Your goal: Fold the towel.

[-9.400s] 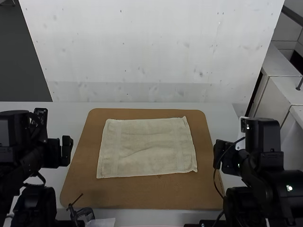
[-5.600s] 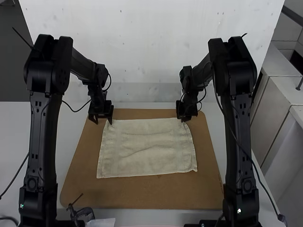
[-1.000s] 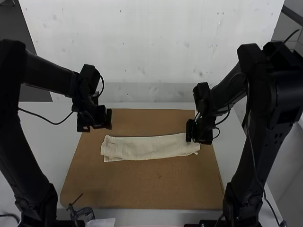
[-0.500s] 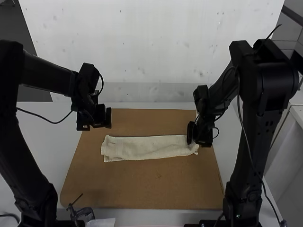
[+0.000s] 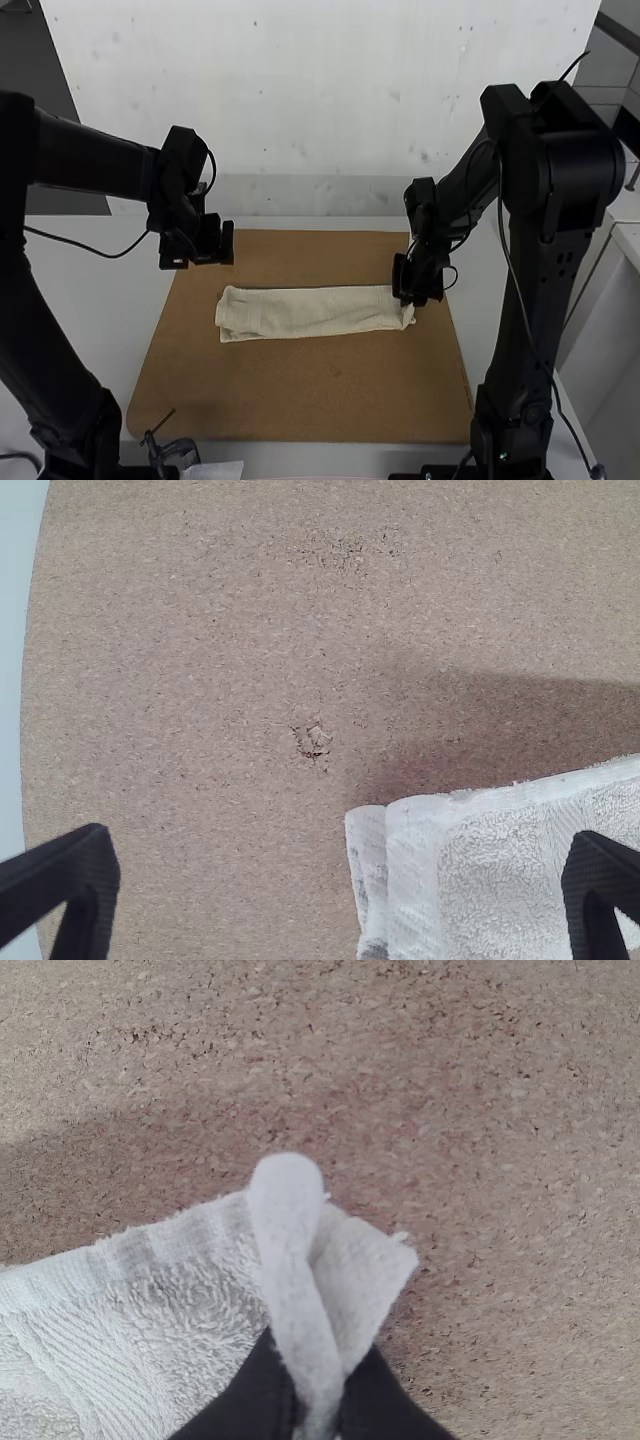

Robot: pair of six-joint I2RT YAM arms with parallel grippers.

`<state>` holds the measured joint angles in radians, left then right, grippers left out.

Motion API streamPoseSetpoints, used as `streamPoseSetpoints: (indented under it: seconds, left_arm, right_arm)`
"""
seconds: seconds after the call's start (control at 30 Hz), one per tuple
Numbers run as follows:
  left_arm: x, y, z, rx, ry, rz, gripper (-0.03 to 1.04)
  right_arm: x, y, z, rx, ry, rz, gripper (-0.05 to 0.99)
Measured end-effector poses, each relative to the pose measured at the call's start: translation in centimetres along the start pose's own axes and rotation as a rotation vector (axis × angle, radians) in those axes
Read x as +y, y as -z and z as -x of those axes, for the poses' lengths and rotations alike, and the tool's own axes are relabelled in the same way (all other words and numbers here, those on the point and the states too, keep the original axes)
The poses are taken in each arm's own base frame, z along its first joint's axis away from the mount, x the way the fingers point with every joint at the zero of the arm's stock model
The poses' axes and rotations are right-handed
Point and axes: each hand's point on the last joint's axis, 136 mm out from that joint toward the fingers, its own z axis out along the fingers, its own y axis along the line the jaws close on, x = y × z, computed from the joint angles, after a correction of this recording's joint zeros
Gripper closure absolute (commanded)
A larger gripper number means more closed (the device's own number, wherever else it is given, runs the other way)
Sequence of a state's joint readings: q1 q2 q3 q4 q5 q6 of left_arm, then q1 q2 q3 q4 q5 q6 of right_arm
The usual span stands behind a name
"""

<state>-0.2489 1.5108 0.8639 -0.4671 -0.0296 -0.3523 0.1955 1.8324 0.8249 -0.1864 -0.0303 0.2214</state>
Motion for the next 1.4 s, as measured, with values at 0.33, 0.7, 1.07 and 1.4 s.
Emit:
streamPoseSetpoints:
  seconds: [0.33,0.7,1.07,1.4]
  left_arm:
    - [0.3,-0.3,-1.0,0.024,-0.001,0.007,0.02]
    - [0.4,-0.5,-1.4,0.033,-0.001,0.009,0.02]
    - [0.5,-0.7,-1.8,0.039,-0.001,0.012,0.02]
    - [1.0,-1.0,-2.3,0.044,0.009,0.018,0.02]
  right_arm:
    - [-7.4,2.0,0.9,-0.002,-0.134,-0.069,0.92]
    - [-13.8,3.8,1.8,-0.033,-0.192,-0.131,0.92]
    - [-2.7,4.5,2.6,-0.057,0.054,-0.085,0.92]
    - [9.7,4.1,1.3,-0.041,0.250,-0.063,0.92]
